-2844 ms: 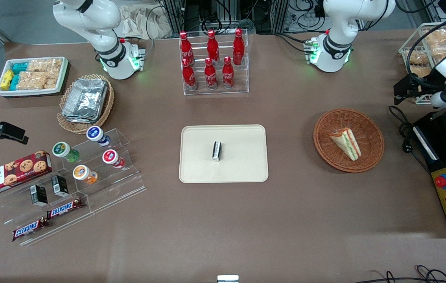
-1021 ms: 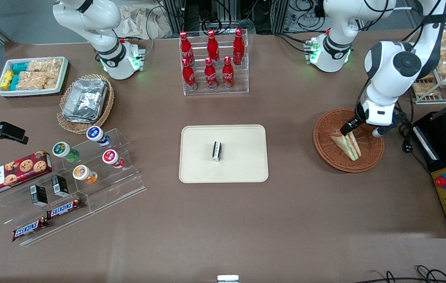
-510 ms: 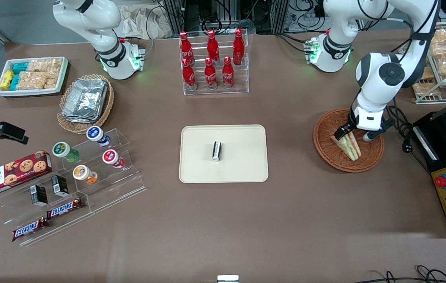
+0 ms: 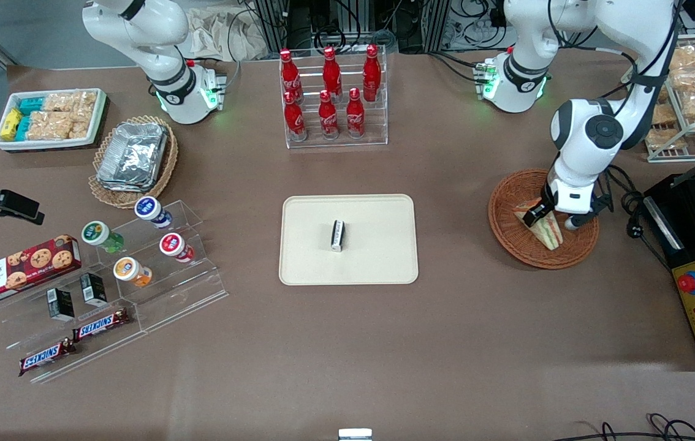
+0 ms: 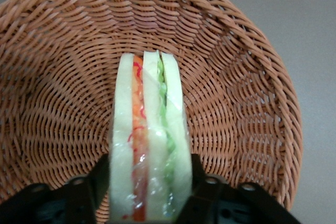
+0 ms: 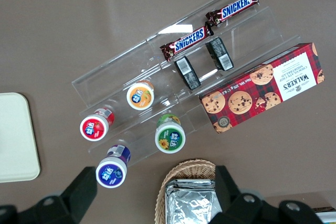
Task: Place sandwich from basket to tray
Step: 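Lower the open left gripper around the wrapped sandwich and close it, then lift the sandwich up out of the basket with the left gripper, then carry the sandwich over to the white tray beside the black item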
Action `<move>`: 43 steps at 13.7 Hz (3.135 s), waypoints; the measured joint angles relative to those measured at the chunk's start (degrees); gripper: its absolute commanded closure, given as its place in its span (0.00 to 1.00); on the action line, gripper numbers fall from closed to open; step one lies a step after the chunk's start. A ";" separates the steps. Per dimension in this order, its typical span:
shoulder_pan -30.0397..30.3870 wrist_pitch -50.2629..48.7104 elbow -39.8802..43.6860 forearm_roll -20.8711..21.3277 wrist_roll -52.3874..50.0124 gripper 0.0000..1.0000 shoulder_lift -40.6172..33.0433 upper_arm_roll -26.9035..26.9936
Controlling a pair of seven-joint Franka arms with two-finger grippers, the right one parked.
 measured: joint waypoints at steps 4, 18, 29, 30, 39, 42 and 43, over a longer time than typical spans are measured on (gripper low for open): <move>-0.01 -0.14 1.14 0.00 -0.97 1.00 -0.56 0.10; -0.76 -64.78 43.45 -1.14 13.46 1.00 -7.85 -10.03; -1.51 -40.83 46.69 -5.99 6.82 1.00 14.22 -28.58; -2.03 -39.99 46.49 -2.96 6.78 1.00 16.67 -29.32; -7.00 -27.82 46.56 11.03 -3.64 0.00 29.71 -29.86; -7.25 -27.82 46.80 13.26 -7.25 0.00 29.97 -29.88; -7.34 -27.82 47.19 13.39 -9.59 0.00 29.96 -29.89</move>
